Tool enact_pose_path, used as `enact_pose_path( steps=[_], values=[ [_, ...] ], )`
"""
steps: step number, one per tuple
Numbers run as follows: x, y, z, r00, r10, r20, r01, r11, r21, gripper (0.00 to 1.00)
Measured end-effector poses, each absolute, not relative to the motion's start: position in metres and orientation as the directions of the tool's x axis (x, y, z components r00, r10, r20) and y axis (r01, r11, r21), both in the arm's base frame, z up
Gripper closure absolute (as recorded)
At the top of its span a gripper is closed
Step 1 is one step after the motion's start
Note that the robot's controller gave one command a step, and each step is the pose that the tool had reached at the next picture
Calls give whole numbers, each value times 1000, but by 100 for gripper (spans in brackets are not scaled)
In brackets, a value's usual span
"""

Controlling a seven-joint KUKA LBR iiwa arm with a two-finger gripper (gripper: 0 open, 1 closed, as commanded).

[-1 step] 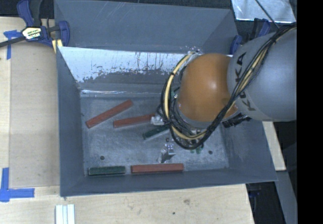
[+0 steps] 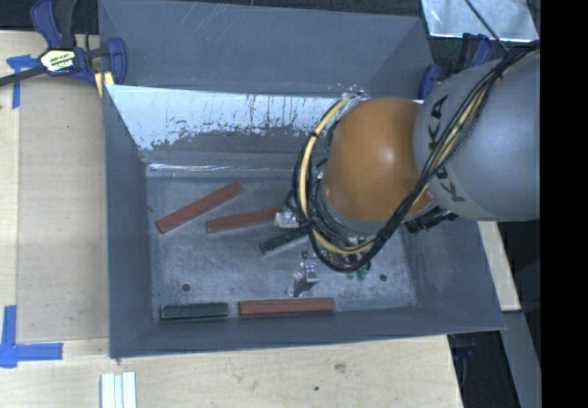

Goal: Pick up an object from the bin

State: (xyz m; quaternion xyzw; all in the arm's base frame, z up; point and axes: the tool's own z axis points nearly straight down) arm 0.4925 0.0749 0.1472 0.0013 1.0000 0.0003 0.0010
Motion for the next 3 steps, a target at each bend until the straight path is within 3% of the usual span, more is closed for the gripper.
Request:
enact_pose_path(
  steps=[1, 2, 3],
  values=[
    [554, 39, 80, -992, 126, -31, 125, 992, 7, 100],
    [554, 39, 80, -992, 126, -31, 126, 992, 7, 100],
    [553, 29, 112, -992, 125, 3, 125, 992, 1, 100]
  ],
)
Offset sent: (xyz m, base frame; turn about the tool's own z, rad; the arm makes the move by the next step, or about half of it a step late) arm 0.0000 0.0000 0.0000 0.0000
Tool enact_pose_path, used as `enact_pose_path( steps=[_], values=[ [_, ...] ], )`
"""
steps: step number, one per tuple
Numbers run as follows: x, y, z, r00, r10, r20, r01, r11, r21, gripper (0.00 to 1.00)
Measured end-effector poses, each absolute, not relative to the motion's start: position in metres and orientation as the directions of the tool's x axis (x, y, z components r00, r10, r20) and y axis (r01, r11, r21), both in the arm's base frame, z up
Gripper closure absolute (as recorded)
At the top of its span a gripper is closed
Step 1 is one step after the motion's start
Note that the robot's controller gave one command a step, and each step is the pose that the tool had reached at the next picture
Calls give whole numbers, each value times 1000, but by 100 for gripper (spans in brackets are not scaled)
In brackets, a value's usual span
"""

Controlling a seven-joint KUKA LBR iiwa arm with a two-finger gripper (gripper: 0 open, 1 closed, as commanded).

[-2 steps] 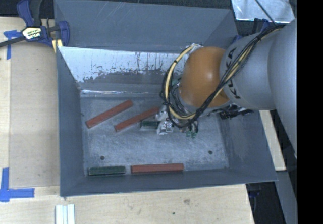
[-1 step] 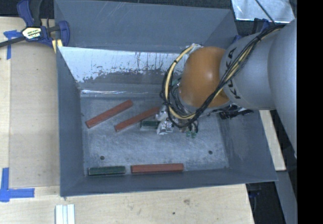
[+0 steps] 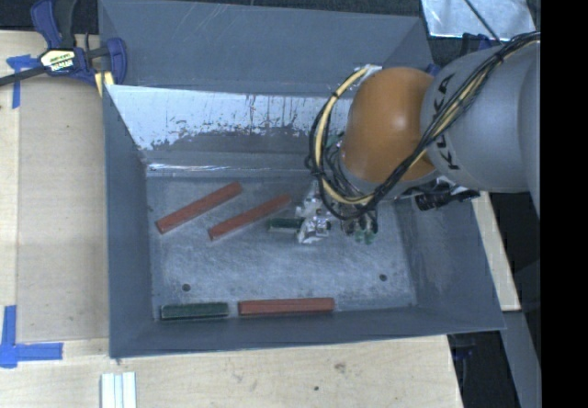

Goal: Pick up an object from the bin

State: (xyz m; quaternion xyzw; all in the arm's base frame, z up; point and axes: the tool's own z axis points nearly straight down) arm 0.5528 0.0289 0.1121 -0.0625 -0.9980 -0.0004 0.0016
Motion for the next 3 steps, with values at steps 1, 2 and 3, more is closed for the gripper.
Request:
enact_pose_path(
  steps=[1, 2, 3],
  values=[
    [556, 26, 127, -992, 127, 0, 127, 992, 0, 100],
    [556, 22, 176, -998, 66, 2, 66, 998, 0, 100],
    [563, 19, 212, -997, 81, -5, 81, 997, 1, 100]
  ],
)
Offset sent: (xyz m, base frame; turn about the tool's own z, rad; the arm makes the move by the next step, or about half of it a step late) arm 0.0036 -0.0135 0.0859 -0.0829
